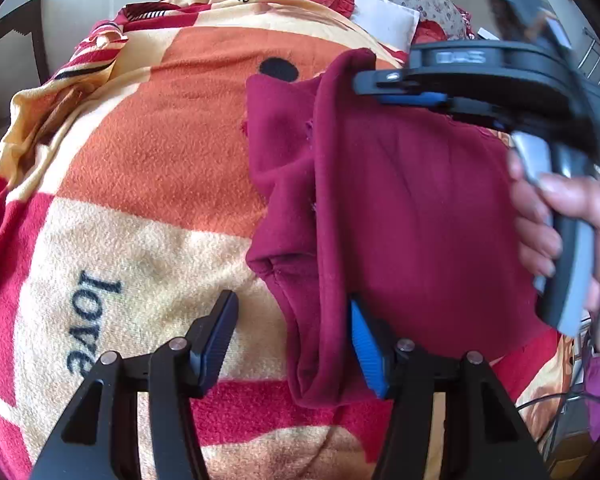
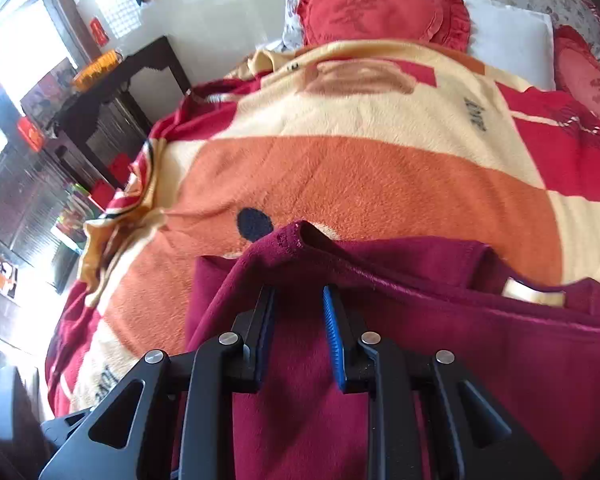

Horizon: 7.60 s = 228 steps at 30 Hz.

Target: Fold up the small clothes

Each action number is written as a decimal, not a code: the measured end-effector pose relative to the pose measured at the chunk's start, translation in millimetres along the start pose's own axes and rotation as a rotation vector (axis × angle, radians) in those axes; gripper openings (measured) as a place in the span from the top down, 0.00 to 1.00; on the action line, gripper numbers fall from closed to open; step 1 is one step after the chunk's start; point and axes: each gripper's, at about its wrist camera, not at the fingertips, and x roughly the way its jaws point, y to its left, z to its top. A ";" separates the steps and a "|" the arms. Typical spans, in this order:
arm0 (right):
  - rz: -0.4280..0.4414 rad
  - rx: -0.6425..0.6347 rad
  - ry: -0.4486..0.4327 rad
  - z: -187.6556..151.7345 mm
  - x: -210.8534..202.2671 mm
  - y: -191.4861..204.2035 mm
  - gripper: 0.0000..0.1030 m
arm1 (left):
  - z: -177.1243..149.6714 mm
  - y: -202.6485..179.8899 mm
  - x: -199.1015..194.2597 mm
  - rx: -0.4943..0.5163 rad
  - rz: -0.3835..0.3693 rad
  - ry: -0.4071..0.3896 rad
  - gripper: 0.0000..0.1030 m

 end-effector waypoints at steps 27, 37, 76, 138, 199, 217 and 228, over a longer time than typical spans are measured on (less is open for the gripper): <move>0.123 0.068 0.058 -21.0 -4.0 13.6 0.86 | -30.6 18.1 -10.4 -0.096 -0.073 -0.009 0.34; 0.040 0.006 0.071 -16.5 6.7 38.4 0.69 | -45.2 25.2 -13.7 -0.127 -0.089 -0.018 0.30; 0.083 -0.002 0.074 -13.1 -8.3 25.4 0.98 | -20.1 7.2 -36.4 -0.102 -0.122 -0.100 0.21; 0.124 0.084 0.074 -6.5 -16.2 2.7 0.97 | -15.1 -44.9 -24.6 -0.041 -0.093 -0.061 0.83; 0.006 0.339 -0.146 -87.3 -185.3 -216.4 1.00 | -18.3 -288.4 -8.6 0.348 -0.208 -0.009 0.85; -0.012 0.473 -0.110 -117.2 -167.0 -253.1 0.95 | -34.7 -263.6 -25.4 0.368 -0.292 0.065 0.39; 0.109 0.486 -0.112 -157.5 -212.7 -221.0 0.70 | -41.8 -212.5 -55.2 0.368 -0.242 -0.010 0.35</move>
